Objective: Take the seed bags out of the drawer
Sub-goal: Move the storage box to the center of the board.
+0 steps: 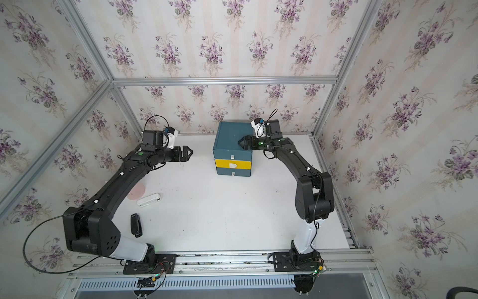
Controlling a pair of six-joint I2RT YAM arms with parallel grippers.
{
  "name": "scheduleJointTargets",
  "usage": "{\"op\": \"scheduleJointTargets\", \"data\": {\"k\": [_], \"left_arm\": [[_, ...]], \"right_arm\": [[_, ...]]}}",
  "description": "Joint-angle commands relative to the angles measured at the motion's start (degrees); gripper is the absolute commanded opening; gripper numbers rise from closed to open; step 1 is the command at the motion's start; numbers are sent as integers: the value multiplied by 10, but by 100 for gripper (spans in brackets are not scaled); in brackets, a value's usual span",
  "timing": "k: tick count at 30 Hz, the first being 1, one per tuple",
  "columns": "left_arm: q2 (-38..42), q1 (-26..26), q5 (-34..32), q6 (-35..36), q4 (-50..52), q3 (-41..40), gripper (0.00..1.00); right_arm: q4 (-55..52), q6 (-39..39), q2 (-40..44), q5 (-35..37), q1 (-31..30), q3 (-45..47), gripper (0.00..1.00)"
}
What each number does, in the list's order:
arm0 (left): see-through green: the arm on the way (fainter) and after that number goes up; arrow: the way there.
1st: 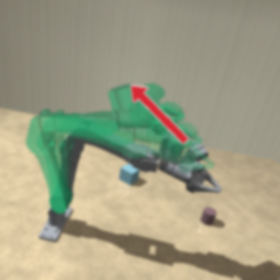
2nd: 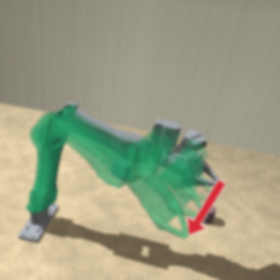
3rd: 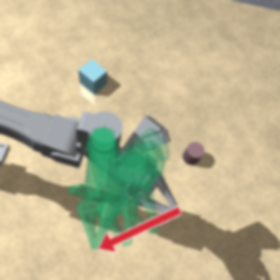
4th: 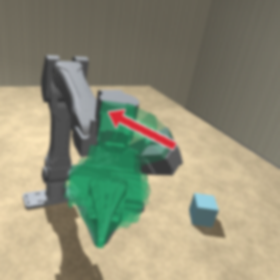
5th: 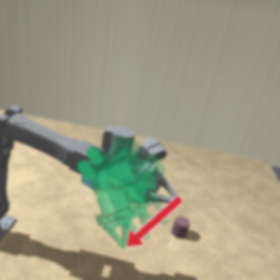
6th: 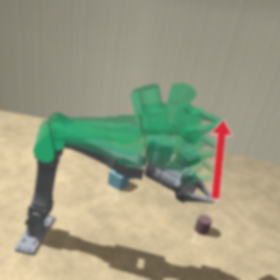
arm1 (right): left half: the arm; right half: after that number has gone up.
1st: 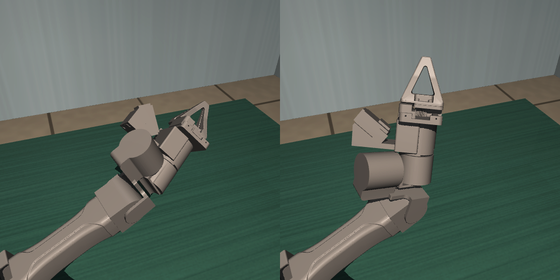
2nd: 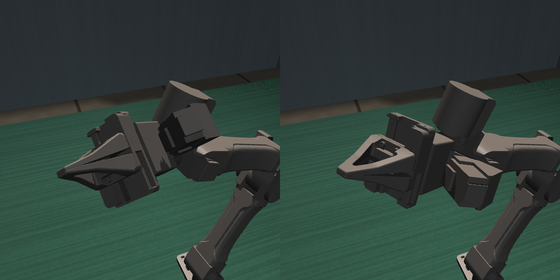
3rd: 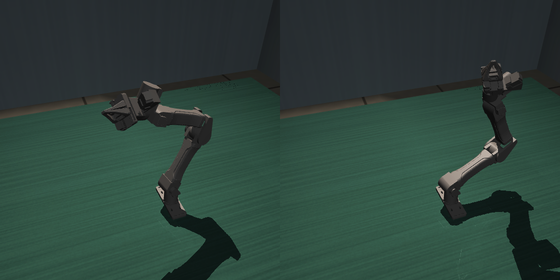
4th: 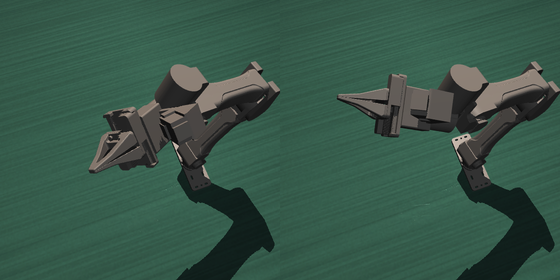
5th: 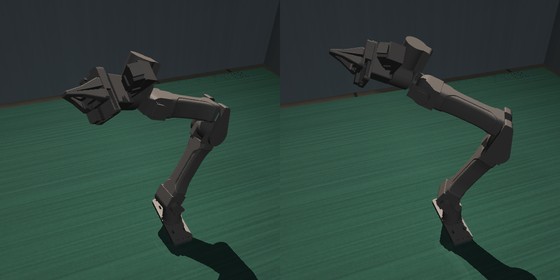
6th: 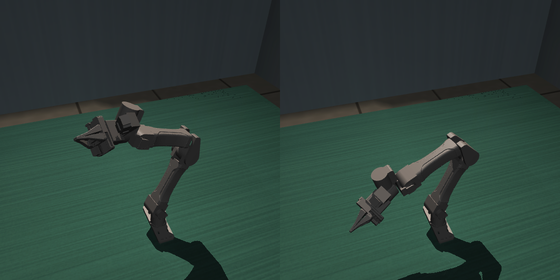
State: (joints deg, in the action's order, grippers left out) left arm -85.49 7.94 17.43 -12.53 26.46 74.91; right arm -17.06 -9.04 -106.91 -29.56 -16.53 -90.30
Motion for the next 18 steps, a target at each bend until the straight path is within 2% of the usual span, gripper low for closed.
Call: {"op": "scheduleJointTargets", "data": {"k": [1, 12, 18], "left_arm": [[7, 1, 5, -4, 16, 6, 100], [33, 0, -2, -3, 38, 12, 100], [40, 1, 18, -18, 52, 23, 100]], "right_arm": [[-44, 31, -21, -26, -19, -23, 97], [-128, 85, -106, -45, -74, -143, 91], [-169, 113, -131, -59, -92, -185, 89]]}}
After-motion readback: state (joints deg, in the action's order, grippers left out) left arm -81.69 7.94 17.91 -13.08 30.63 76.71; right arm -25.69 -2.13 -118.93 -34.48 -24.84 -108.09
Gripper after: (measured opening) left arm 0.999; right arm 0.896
